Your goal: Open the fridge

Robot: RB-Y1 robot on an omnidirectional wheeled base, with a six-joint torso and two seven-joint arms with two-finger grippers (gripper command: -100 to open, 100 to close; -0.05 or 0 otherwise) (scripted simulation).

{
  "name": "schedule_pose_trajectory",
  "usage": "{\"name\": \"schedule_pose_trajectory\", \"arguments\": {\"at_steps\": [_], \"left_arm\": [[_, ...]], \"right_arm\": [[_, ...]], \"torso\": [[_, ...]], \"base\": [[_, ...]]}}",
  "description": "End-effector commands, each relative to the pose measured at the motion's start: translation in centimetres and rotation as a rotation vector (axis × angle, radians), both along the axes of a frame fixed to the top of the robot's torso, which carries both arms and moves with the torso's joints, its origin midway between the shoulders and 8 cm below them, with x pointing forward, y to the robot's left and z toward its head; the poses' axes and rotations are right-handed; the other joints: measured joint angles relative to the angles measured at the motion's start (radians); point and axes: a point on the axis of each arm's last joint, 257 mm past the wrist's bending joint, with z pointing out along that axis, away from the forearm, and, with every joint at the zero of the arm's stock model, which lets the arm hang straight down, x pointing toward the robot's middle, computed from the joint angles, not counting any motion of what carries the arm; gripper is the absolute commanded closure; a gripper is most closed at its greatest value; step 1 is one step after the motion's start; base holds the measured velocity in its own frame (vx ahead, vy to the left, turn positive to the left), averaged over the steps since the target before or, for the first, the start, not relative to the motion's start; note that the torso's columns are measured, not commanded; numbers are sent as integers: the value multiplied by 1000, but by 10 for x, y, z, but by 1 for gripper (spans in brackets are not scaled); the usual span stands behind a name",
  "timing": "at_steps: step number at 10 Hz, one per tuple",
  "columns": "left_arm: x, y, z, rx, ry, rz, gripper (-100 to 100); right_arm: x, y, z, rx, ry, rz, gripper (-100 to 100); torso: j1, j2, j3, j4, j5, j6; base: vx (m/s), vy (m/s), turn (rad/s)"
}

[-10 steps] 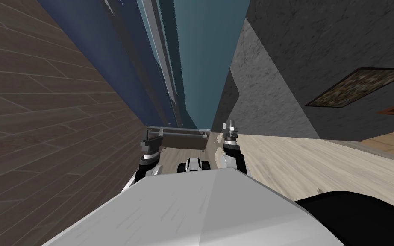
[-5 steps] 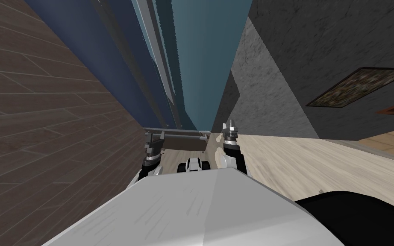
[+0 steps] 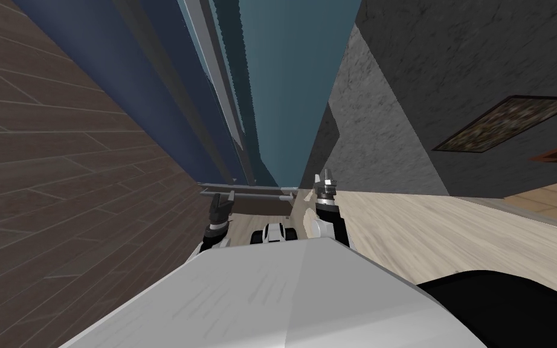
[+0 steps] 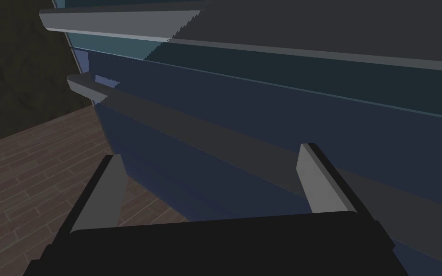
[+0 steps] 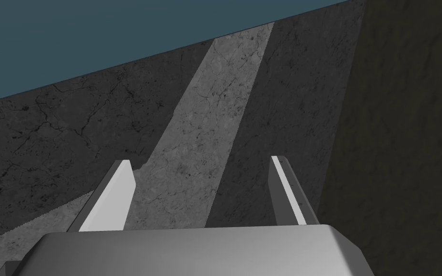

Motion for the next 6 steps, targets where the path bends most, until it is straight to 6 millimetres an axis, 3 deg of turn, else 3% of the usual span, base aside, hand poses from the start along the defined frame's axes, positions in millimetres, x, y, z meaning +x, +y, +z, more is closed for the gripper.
{"name": "schedule_pose_trajectory", "arguments": {"at_steps": [1,6], "left_arm": [[-1,4,-18,13,14,0,-100],[1,9,-55,29,68,8,-100]], "right_arm": [[0,0,0,0,0,0,0],[0,0,0,0,0,0,0]], "torso": [[1,1,0,0,0,0],[0,3,2,1,0,0]], "base": [[73,7,-26],[56,-1,-18]]}}
